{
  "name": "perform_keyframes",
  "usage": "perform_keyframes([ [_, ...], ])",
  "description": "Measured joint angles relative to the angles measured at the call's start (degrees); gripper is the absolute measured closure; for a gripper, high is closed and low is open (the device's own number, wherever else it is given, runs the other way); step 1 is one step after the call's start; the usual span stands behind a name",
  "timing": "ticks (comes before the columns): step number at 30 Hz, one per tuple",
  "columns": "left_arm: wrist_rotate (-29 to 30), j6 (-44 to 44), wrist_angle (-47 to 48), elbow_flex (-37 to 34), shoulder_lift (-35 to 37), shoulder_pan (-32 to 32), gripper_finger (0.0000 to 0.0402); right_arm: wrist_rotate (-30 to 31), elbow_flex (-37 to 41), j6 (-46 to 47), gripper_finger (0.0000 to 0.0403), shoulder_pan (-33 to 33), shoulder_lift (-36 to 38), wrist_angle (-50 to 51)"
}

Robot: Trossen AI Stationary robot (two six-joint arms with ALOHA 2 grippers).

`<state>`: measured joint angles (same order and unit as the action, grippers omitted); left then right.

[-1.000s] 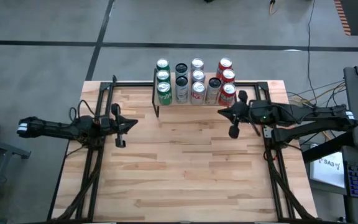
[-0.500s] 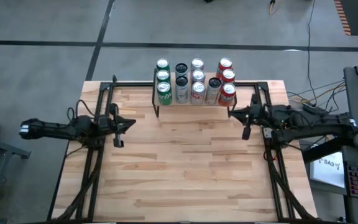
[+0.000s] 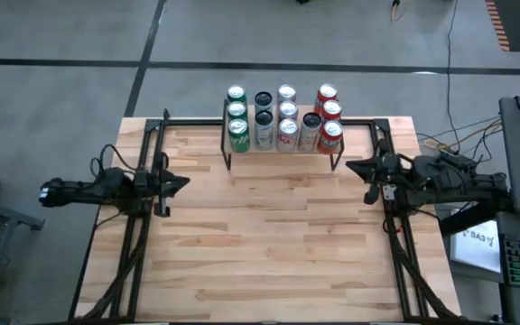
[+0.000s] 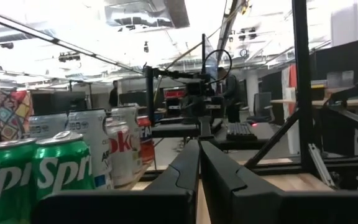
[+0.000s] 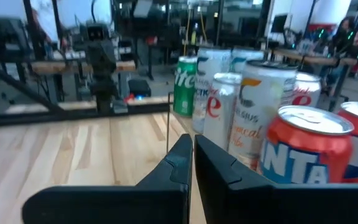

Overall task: Place canned beverage on shelf
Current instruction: Return to Home Position

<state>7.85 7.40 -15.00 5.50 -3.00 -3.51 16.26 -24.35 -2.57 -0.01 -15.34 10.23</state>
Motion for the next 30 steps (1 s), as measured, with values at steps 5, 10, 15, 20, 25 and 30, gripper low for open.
perform_keyframes([
  [5,-0.07,0.0,3.99,0.0,3.09,0.02,0.0402,-1.79,2.36,-0.01,0.0394,0.0,5.91,0.12],
  [10,-5.46,0.44,6.65,-0.09,2.82,0.0,0.0402,-1.95,5.99,-0.28,0.0394,-0.02,13.21,0.21],
  [15,-5.91,-0.34,6.57,-1.3,3.03,0.02,0.0402,-1.83,8.81,0.0,0.0394,-0.02,15.07,-0.31],
  [20,-5.9,-2.07,4.08,-4.89,2.95,0.12,0.0402,-1.73,12.24,-1.13,0.0394,0.0,14.25,-3.76],
  [25,-5.85,-3.91,4.68,-4.86,3.01,0.18,0.0402,-1.7,18.47,-2.97,0.0394,-0.01,15.27,-8.84],
  [30,-5.46,-1.24,5.8,-4.9,2.92,0.19,0.0402,-1.72,23.61,-4.35,0.0394,-0.02,14.27,-13.67],
])
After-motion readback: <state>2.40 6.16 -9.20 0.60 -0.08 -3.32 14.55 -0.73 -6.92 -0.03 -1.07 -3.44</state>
